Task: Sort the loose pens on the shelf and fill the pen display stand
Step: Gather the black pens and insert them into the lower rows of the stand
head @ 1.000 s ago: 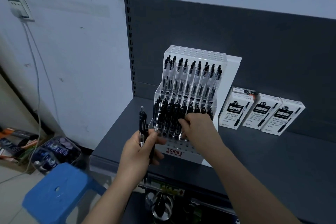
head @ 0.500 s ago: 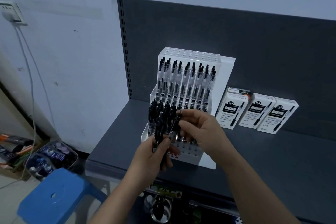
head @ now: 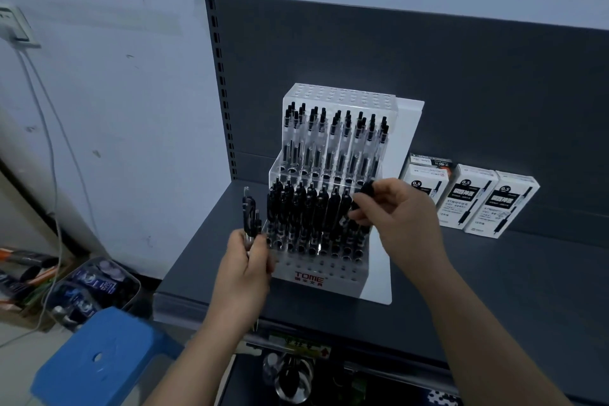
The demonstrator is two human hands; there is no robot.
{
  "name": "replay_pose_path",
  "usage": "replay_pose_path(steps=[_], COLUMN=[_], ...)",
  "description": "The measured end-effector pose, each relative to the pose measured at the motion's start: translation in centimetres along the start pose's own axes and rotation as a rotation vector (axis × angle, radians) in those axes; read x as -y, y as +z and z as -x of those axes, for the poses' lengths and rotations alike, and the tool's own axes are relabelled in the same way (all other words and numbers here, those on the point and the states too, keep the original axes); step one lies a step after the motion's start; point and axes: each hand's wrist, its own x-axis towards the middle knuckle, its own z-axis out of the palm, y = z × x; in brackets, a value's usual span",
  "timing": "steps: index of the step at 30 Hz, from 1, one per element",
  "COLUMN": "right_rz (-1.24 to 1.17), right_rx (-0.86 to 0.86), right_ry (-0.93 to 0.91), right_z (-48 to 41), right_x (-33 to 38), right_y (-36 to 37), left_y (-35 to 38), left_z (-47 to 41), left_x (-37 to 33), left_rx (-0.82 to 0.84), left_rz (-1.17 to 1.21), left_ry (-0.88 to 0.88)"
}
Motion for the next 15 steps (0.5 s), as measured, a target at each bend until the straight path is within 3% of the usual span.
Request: replay_pose_path(steps=[9, 15], right_rz=[0.340, 0.549], right_rx=[0.212, 0.257], right_ry=[0.050, 0.032], right_z=[-0.4, -0.7], right_x=[-1.4, -1.3], right_y=[2.7, 2.9], left_y=[-0.3, 0.0], left_z=[-0.2, 0.0], left_x=[0.3, 0.1], left_rx=[0.052, 0.141], left_rz=[0.042, 0.112], left_ry=[0.078, 0.039])
